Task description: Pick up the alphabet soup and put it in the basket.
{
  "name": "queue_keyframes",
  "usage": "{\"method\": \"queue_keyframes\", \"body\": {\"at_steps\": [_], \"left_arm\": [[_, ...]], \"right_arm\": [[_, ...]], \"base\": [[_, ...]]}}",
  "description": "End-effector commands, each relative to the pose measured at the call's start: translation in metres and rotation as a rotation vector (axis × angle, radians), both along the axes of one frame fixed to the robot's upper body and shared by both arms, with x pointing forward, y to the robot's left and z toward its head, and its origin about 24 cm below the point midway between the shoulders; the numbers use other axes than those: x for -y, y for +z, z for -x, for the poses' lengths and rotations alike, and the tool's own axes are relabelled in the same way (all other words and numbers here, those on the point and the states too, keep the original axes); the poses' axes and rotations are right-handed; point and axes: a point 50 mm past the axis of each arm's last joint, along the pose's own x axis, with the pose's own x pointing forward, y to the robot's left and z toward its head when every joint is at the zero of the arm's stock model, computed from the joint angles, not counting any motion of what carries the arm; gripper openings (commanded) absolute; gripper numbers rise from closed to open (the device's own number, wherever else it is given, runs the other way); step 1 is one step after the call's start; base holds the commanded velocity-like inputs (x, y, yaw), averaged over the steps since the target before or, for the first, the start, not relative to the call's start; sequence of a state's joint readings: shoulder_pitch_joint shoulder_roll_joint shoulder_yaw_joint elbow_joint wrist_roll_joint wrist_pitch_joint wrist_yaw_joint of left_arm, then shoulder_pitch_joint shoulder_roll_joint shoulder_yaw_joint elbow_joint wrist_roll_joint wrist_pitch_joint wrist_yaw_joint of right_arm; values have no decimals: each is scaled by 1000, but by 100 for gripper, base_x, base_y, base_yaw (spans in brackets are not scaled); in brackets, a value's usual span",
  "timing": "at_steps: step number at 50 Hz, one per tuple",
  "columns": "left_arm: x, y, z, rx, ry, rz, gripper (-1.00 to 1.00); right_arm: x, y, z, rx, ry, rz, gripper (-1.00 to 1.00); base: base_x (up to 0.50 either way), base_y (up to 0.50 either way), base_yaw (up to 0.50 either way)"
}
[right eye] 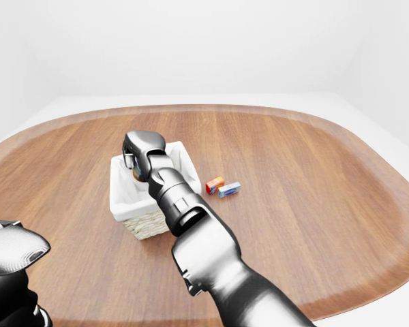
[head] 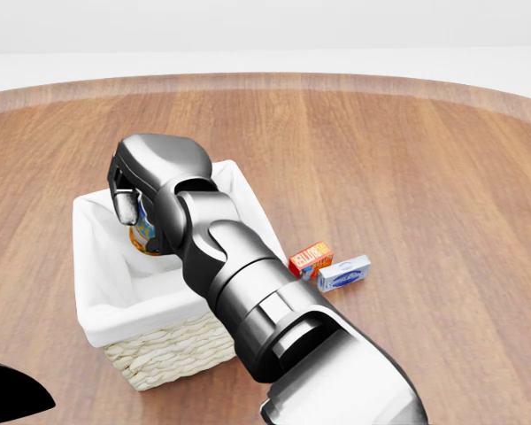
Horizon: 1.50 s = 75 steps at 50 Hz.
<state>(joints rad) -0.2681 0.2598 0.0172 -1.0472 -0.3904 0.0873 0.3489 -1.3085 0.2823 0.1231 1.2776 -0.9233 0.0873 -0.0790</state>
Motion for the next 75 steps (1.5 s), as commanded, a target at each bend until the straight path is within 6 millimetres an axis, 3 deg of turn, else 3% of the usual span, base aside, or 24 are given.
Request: {"method": "queue_keyframes", "body": {"at_steps": [1,8,12,43,69,70,71,75], "left_arm": [[0,0,0,-2,-5,3,100],[1,0,0,0,-4,0,100],[0,1,0,9,-6,10,100],[4,0,1,20,4,-20,100],[2,0,-1,-23,-41,18,100],[2,0,-1,-22,-42,21,100],[2,0,-1,-23,-43,22,100],[2,0,-1,-24,-44,22,100]], "right_arm": [[-10,13,3,46,15,-19,-95],[-8,9,2,39,18,25,-95],[-10,-5,6,21,33,78,-95],[2,-43,11,-25,-8,109,-95],[-5,-38,13,-17,3,88,-94],[-5,-37,13,-8,0,84,-7],[-5,-37,13,-28,-3,64,100],[-4,-39,13,-23,-2,76,100]], "base": [[0,0,0],[0,0,0],[0,0,0],[0,0,0],[0,0,0],[0,0,0],[0,0,0],[0,0,0]]}}
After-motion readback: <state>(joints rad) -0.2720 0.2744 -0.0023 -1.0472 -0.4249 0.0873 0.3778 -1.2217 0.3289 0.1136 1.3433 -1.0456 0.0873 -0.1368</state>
